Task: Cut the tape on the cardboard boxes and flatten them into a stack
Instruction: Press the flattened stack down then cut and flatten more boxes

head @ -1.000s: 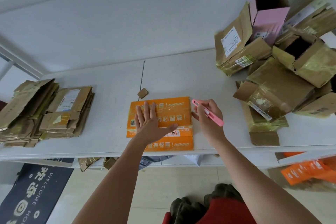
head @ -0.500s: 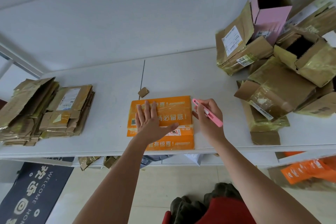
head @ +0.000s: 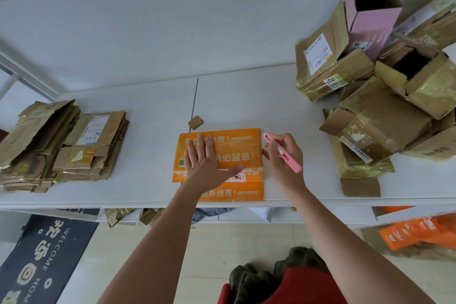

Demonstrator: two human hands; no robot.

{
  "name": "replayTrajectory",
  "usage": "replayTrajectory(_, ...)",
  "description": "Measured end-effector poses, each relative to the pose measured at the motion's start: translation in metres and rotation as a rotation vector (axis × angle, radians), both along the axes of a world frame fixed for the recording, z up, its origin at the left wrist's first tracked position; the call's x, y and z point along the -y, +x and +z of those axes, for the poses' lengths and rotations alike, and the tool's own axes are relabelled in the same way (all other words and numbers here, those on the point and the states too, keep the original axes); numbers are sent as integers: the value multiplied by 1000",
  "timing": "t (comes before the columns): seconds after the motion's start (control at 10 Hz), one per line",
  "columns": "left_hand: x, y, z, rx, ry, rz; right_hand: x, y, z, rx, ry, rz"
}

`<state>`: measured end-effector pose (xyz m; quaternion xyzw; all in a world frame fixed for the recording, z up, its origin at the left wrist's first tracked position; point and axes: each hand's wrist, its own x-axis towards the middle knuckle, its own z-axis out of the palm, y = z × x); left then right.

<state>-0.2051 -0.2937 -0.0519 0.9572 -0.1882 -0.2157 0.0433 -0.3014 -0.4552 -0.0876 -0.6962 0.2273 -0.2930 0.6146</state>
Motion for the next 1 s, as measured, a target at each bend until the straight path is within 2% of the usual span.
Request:
replayTrajectory(0.7, -1, 0, 1, -19, 18, -7, 4, -37, -10, -7, -31, 196)
replayTrajectory(1.0, -1, 1, 1, -24, 18, -3, -1, -57, -5, -3, -79, 218)
